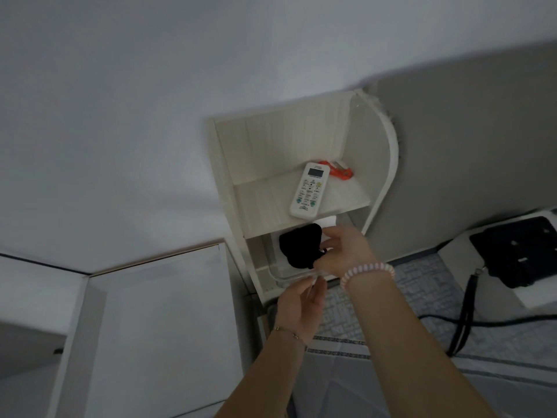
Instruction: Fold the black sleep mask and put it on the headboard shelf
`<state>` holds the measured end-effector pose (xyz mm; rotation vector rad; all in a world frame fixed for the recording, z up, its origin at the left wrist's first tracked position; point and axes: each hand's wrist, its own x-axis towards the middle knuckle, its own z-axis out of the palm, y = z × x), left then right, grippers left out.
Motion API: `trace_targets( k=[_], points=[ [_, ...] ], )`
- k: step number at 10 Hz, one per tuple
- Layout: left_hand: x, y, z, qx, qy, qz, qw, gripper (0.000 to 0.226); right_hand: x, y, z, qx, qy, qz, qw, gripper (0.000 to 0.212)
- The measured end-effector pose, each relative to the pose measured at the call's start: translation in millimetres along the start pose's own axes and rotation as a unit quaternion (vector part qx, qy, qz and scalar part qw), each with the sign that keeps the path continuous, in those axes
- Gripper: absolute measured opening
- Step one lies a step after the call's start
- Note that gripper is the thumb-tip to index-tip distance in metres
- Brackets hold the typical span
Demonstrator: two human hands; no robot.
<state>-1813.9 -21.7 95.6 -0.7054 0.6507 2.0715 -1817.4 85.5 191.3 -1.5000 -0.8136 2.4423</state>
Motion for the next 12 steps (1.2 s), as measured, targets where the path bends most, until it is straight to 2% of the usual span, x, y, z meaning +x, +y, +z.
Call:
trace_targets(
  k=[1,2,3,4,5,7,10,12],
  points=[
    [-3.8,-1.3,2.2,-0.014,0.049,0.020,0.998,0.044,-15.8,8.7,-20.9,0.112,-0.023,-0.053,0.992,0.044],
    [-21.2,-4.7,11.0,-0.016,0.087,0.048,0.995,0.071,-26.9,31.2,-48.3,0.204,0.041,-0.094,0.973,0.033],
    [-30.9,-7.1,17.9,-0.031,0.067,0.062,0.995,0.068,-24.4,51.5,-55.4,0.204,0.005,-0.027,0.979,0.024],
    [-32.9,-5.9,21.4,-0.037,0.057,0.071,0.995,0.079,-14.1,61.0,-48.0,0.224,-0.011,0.023,0.974,0.036],
    [-34.7,1.4,26.0,-0.048,0.049,0.083,0.994,0.082,-0.7,62.0,-39.6,0.227,-0.009,0.013,0.974,0.045],
    [-24.2,22.1,32.5,-0.020,0.019,0.065,0.998,0.080,14.3,49.7,-20.3,0.211,-0.021,0.014,0.977,0.049],
    [-14.3,21.7,28.6,0.025,0.000,0.066,0.997,0.080,22.3,44.3,-21.6,0.117,-0.019,-0.018,0.993,0.061],
    [-23.9,9.3,26.5,0.161,0.011,0.079,0.984,0.067,3.9,52.7,-29.0,0.043,-0.027,-0.012,0.999,0.063]
  ],
)
